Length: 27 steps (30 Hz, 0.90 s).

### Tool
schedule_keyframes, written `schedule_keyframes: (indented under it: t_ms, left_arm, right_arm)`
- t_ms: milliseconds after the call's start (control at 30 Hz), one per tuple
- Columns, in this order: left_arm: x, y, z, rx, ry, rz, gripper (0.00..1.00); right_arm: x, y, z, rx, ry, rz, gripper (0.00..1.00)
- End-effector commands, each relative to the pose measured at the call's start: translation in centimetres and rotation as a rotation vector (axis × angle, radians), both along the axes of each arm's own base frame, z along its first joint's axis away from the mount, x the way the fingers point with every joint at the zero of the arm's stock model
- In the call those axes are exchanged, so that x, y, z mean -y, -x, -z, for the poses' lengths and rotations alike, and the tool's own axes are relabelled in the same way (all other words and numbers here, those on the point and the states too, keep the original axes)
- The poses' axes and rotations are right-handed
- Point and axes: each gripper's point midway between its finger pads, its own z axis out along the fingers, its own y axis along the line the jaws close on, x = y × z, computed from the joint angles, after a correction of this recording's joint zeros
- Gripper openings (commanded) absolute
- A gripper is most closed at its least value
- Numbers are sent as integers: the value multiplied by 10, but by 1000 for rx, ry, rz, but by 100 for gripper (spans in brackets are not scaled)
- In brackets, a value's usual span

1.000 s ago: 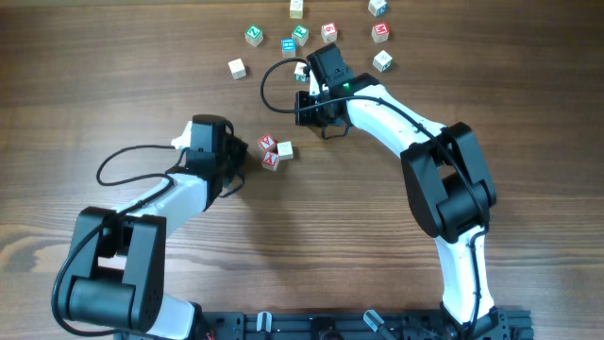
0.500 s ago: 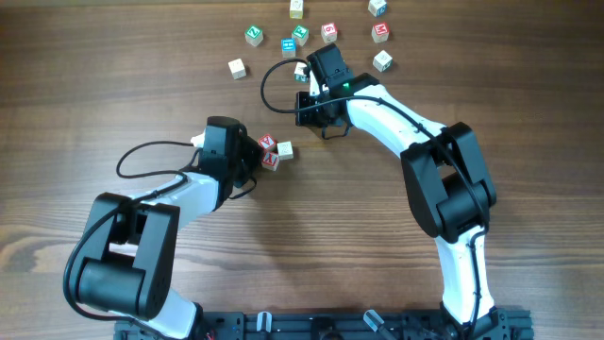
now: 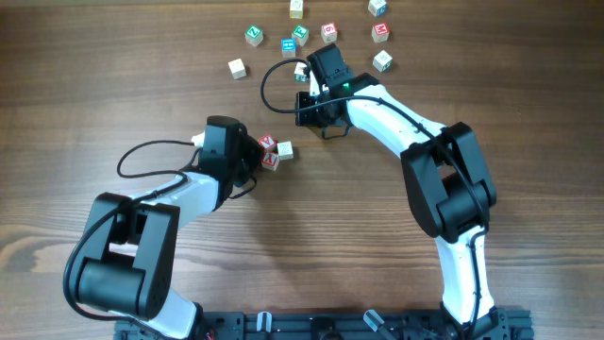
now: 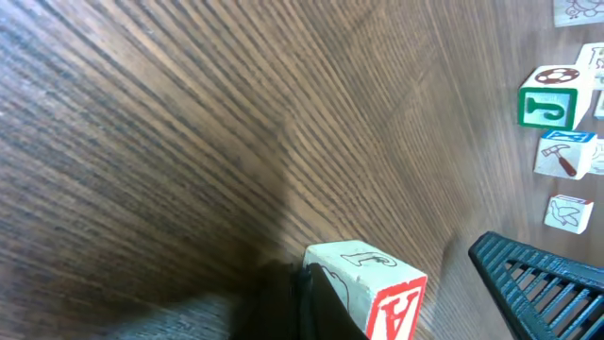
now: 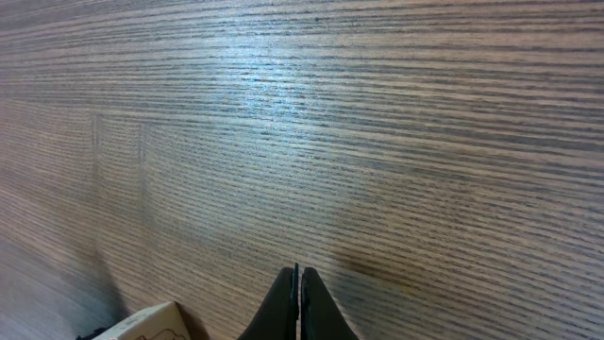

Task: Form a circle
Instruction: 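Press the left gripper against the leaf and red Y blocks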

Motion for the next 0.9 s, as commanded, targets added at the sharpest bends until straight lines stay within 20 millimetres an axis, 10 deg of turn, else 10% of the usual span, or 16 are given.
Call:
schedule_keyframes:
  t_ms: [0, 600, 867]
  left_arm:
    - [2, 2, 5, -6, 0, 17, 4]
    - [5, 19, 15, -86, 17, 44, 4]
    - [-31, 19, 23, -121, -32, -27, 4]
  right_arm:
    - [4, 1, 10, -12, 23, 12, 5]
    - [5, 1, 10, -11, 26, 13, 4]
    - [6, 0, 11, -10, 32, 15, 4]
